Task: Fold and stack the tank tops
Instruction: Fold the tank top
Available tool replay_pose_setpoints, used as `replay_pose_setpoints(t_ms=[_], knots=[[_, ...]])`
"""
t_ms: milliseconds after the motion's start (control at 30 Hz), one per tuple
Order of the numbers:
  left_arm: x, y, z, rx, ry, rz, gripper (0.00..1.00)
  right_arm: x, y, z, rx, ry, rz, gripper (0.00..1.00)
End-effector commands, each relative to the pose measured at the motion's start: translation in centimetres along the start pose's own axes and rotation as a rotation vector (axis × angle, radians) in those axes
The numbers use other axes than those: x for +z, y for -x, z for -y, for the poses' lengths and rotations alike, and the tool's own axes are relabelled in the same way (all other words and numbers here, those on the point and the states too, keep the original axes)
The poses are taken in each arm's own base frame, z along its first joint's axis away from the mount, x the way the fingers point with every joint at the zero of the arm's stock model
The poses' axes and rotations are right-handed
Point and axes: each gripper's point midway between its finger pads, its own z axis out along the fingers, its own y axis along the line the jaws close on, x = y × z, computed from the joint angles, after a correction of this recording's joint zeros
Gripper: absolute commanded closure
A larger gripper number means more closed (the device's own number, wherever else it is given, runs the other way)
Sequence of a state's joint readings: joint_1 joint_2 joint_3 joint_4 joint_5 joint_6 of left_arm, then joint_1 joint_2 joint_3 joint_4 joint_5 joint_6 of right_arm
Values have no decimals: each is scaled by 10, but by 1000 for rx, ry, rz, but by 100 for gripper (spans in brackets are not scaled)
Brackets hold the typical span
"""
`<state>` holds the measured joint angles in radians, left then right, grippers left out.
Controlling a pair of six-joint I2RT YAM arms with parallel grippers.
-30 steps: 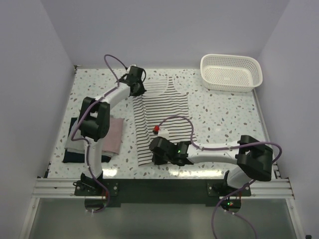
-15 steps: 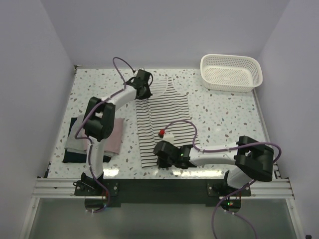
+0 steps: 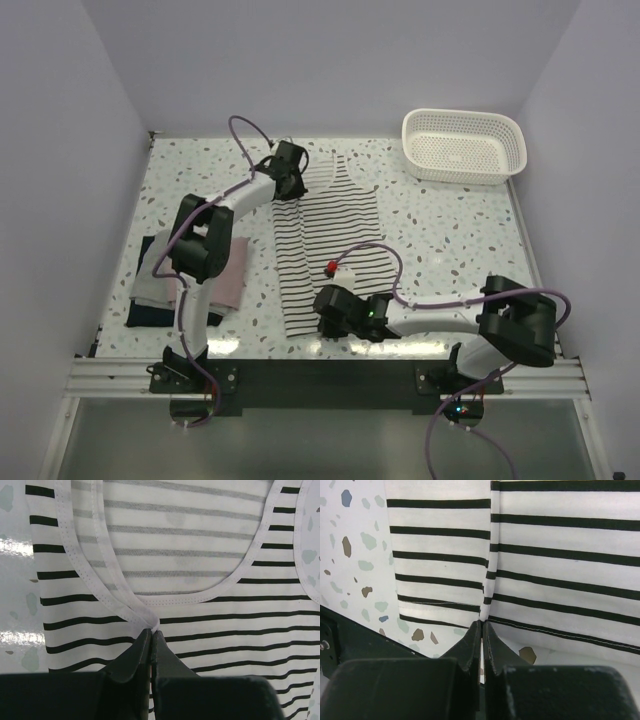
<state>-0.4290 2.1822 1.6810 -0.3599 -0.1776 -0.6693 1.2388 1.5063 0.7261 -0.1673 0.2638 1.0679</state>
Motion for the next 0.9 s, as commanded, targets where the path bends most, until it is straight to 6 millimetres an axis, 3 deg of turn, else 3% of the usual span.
replay_pose_setpoints(t_ms=[0,100,200,367,433,567,667,833,867], knots=[[-9,16,20,-4,-67,56,99,-5,8,-4,38,23,51,100],[-4,9,23,5,-92,43,95,-1,2,-1,40,15,42,100],[0,3,29,22,-117,41,83,-3,1,3,45,9,52,98],[-12,10,39,36,-188,82,62,-19,16,5,34,-12,116,58],[-19,20,45,40,-210,112,57,-34,30,11,26,-39,170,55],[-39,41,57,27,-266,167,55,-63,66,26,2,-127,298,55],[-51,52,58,-3,-268,192,55,-57,86,50,-12,-202,273,55],[-49,33,44,-57,-215,136,65,-42,120,98,39,-328,273,56],[-45,21,39,-59,-206,109,67,-42,125,104,48,-348,276,56]])
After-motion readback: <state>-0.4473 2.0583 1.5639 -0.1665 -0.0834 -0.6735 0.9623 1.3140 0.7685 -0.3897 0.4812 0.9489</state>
